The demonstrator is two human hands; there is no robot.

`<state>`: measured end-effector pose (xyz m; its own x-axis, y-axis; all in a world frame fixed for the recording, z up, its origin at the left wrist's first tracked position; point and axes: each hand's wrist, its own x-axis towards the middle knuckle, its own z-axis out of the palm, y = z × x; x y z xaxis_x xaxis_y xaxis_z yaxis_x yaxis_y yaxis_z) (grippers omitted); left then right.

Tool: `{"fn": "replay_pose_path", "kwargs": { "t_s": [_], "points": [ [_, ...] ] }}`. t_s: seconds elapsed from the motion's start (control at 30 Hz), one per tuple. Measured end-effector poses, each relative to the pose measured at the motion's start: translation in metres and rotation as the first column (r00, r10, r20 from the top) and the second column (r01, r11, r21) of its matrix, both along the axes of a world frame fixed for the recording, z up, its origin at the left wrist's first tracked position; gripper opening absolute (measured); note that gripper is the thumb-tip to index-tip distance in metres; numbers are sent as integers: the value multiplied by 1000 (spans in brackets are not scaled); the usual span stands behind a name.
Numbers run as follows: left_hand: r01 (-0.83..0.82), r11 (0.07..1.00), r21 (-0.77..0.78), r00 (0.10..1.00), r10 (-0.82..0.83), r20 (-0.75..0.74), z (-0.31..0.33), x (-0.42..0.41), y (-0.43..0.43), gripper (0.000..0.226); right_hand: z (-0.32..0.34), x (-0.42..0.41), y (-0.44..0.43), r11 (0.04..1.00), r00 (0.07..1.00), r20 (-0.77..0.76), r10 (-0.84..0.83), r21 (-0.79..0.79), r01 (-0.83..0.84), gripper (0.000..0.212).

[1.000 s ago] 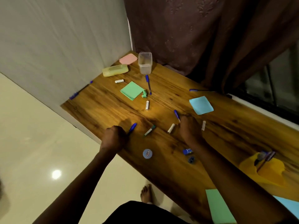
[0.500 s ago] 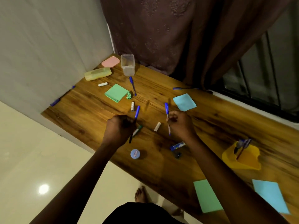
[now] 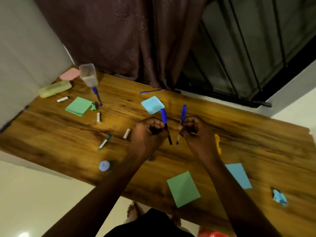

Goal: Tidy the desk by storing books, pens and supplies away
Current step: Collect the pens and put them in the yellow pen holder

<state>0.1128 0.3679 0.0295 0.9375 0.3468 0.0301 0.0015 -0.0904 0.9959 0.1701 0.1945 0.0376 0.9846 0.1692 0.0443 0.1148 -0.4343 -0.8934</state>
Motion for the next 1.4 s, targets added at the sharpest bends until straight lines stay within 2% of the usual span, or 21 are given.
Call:
{"fn": "replay_pose_path", "kwargs": {
  "t_s": [0.13, 0.23, 0.33, 0.47, 0.53, 0.6, 0.7, 0.8, 0.93, 1.13, 1.33, 1.4],
  "points": [
    [112, 990, 83, 994, -113, 3, 1, 12, -41, 34, 5, -7, -47, 997, 996, 49, -75, 2, 75, 14],
    [131, 985, 109, 991, -133, 2, -4, 19, -66, 25, -4, -5, -73, 992, 990, 84, -112, -45, 116, 13],
    [136, 981, 138, 990, -138, 1, -5, 23, -86, 26, -15, -3, -89, 987, 988, 98, -119, -98, 128, 12],
    [156, 968, 196, 988, -153, -34, -15, 28, -105, 19, -29, -3, -100, 972, 995, 78, -59, -223, 76, 16],
    [155, 959, 236, 987, -142, -75, -22, 30, -110, 24, -34, -2, -103, 963, 998, 48, -36, -264, 47, 16],
    [155, 954, 255, 984, -125, -127, -29, 32, -113, 26, -36, -1, -104, 959, 1000, 23, -19, -283, 24, 17],
    [174, 945, 278, 976, -127, -179, -37, 33, -116, 16, -36, -2, -104, 955, 1000, 3, 1, -296, 0, 23],
    [184, 933, 309, 971, -123, -206, -40, 30, -118, 23, -38, -3, -105, 950, 1000, -19, 23, -310, -28, 25],
    [142, 928, 344, 977, -74, -202, -42, 30, -115, 13, -33, -5, -106, 959, 1000, 0, 5, -282, -4, 28],
    [49, 955, 294, 983, 5, -182, -43, 22, -84, 15, -8, -5, -92, 978, 974, 228, 10, -205, 38, 17],
    [-124, 962, 242, 955, 182, -233, -32, 11, -20, 13, 13, 0, -39, 980, 924, 341, 172, -159, -124, 15],
    [-179, 944, 279, 947, 242, -211, -26, 7, 10, 10, 14, 3, -13, 969, 909, 354, 219, -192, -159, 14]
  ]
}}
